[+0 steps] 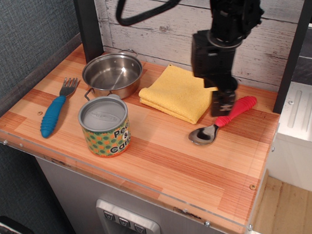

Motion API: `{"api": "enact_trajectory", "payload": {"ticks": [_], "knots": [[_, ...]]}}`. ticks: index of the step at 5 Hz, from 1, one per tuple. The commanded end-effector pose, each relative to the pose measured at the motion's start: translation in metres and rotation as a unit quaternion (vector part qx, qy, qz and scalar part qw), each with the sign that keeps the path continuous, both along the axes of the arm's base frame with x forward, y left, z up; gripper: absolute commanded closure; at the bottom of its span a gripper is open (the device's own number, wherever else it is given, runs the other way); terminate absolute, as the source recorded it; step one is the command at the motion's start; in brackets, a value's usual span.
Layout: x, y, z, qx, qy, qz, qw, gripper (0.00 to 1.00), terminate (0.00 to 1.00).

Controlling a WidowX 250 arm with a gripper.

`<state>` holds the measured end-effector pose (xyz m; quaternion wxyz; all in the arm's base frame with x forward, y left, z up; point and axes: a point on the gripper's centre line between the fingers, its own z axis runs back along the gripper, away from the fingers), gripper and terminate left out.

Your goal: Move the spoon to the right of the napkin

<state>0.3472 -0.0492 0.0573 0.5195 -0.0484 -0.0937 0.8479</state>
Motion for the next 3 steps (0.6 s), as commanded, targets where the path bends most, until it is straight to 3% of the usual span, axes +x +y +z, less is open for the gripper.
{"api": "enact_trajectory", "payload": {"ticks": [1, 2, 3], "knots": [[-0.010, 0.026, 0.040, 0.053, 0.026, -0.213, 0.9754, 0.00, 0.00], [-0.018, 0.041, 0.046, 0.055, 0.037, -0.333, 0.9405, 0.00, 0.00], [-0.021, 0.046, 0.048, 0.086, 0.069, -0.449, 0.8870, 0.00, 1.00]]}}
